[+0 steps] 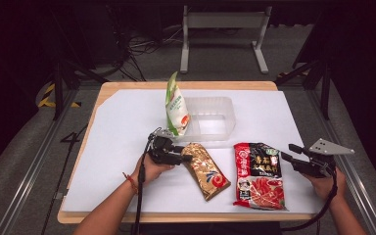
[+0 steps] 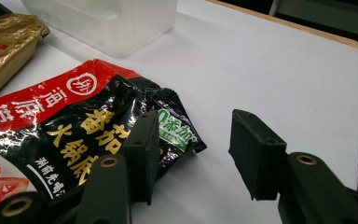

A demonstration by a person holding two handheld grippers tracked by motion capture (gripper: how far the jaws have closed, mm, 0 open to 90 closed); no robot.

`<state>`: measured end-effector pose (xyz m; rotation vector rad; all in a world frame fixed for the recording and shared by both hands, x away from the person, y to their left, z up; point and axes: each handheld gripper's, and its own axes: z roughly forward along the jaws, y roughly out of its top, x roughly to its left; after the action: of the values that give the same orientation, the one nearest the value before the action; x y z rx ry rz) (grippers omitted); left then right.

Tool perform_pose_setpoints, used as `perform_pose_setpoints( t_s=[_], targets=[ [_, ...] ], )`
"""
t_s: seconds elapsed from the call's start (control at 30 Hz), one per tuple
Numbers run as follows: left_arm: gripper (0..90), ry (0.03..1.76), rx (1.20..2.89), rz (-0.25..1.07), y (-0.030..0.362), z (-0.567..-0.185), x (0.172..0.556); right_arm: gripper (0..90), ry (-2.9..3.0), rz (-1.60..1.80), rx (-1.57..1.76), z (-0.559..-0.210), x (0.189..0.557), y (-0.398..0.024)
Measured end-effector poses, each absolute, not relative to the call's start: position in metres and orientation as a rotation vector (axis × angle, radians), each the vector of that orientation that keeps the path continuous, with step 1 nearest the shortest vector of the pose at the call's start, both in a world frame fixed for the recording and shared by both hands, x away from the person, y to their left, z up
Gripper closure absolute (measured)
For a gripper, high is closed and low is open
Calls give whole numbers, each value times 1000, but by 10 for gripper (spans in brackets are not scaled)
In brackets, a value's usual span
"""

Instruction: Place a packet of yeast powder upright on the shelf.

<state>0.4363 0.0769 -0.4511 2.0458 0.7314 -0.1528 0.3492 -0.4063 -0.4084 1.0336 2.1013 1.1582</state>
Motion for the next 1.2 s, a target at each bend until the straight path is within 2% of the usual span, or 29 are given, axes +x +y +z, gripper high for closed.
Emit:
perform_pose_setpoints(
  t_s=[0.17, 0.2, 0.5, 0.8, 1.2],
  targets=[
    [795, 729, 2028, -117, 82, -450, 434, 525, 2103, 1149, 1038, -409, 349, -406],
    [816, 726, 2025, -116, 83, -450, 433, 524, 2102, 1146, 1038, -409, 349, -406],
    [843, 658, 1974, 28, 86, -432, 415, 516, 2102, 1148, 1026, -409, 349, -404],
    [863, 603, 1833, 72, 101, -402, 396, 516, 2099, 1152, 1025, -408, 349, -405],
    [875, 506, 1750, 71, 93, -366, 371, 514, 2107, 1140, 1038, -410, 350, -405]
  ],
)
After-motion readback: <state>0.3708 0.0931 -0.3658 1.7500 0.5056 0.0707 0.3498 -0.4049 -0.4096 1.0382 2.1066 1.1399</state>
